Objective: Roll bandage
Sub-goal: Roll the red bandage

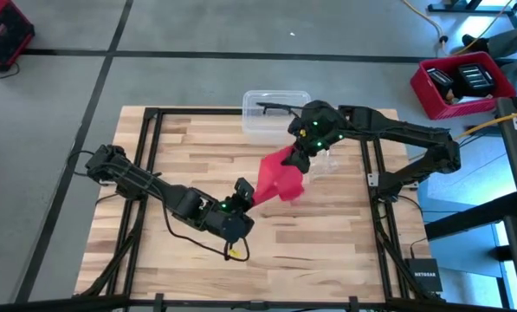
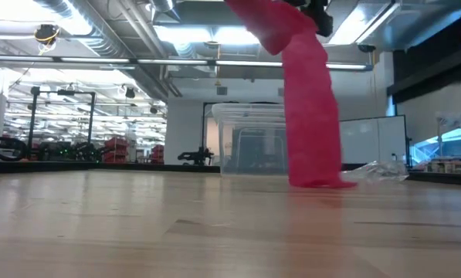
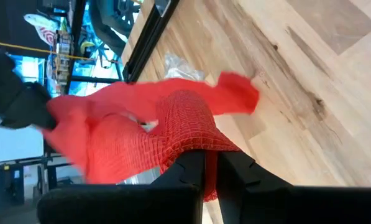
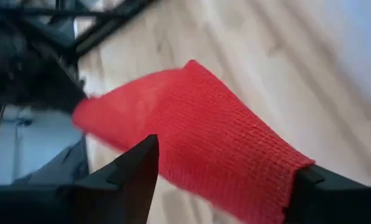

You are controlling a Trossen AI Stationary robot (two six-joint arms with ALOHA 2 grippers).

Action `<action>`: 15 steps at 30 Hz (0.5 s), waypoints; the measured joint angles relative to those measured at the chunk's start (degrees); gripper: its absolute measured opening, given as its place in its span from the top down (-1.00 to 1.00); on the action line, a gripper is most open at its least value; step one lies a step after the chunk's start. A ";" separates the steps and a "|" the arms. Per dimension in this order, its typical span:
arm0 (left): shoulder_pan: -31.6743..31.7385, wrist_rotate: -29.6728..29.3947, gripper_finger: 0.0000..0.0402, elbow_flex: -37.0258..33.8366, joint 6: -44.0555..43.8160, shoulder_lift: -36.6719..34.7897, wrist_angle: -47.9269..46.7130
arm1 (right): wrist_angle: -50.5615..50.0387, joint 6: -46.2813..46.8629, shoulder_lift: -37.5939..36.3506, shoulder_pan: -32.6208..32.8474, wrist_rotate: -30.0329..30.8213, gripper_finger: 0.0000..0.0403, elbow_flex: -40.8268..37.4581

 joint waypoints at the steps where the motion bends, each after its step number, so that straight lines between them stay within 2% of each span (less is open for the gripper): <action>1: 0.00 0.00 0.95 0.00 -0.60 0.00 -0.07 | -1.86 -0.50 0.30 -0.53 -3.03 -0.18 -0.03; 3: 0.00 0.00 0.95 0.00 -1.36 0.00 -0.31 | -4.62 -3.10 0.72 -0.91 -6.06 -0.18 -0.15; 7: 0.00 0.45 0.93 0.00 -1.42 0.00 -0.53 | -6.45 -4.28 0.85 -0.90 -0.67 -0.18 -0.09; 9: 0.00 2.35 0.93 0.00 -1.42 0.00 -0.55 | -4.33 -3.47 1.07 -1.60 3.98 -0.18 -0.11; 13: 0.00 9.43 0.92 0.00 -3.88 0.02 -0.50 | 3.71 -2.36 1.22 -1.63 17.66 -0.18 -0.08; 15: 0.00 13.13 0.92 0.00 -5.97 0.09 -0.56 | 5.00 -2.60 1.60 -1.64 19.44 -0.18 -0.05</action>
